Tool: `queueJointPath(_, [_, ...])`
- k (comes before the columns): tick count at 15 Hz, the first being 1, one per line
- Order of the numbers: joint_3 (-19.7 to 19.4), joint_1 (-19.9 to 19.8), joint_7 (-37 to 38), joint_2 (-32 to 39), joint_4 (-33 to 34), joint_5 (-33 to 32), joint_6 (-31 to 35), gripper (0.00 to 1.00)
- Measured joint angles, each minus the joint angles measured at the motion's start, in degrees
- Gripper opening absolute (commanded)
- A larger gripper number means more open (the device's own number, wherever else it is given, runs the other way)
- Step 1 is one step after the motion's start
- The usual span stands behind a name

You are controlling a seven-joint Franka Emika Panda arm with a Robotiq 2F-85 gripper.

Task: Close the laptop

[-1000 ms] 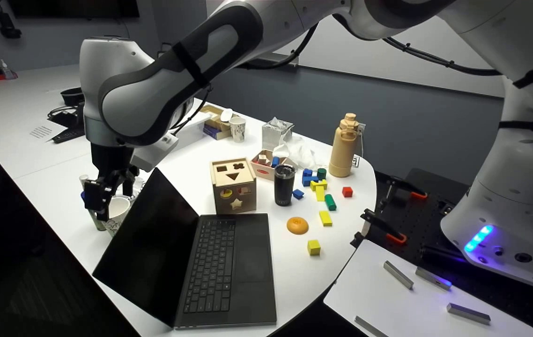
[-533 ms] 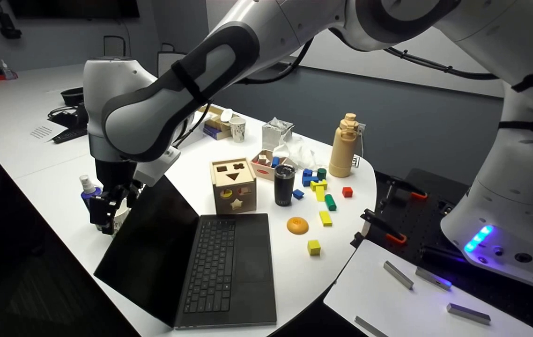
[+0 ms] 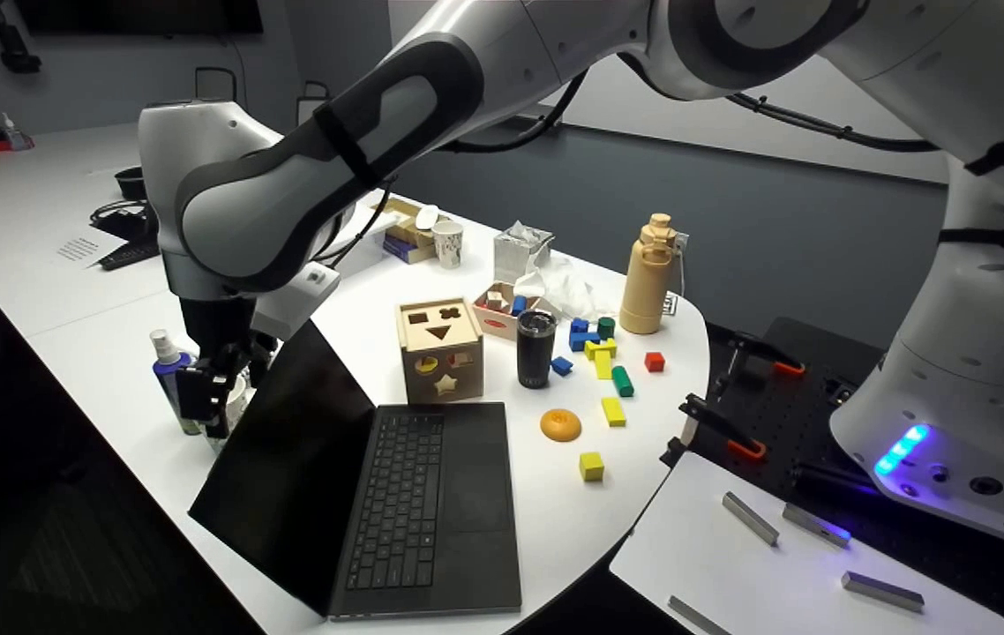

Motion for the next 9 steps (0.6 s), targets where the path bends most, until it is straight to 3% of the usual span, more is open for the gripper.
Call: queueJointPath(9, [-1.5,0.6,2.5,-2.2,-1.0,-0.1,-7.8,1.0])
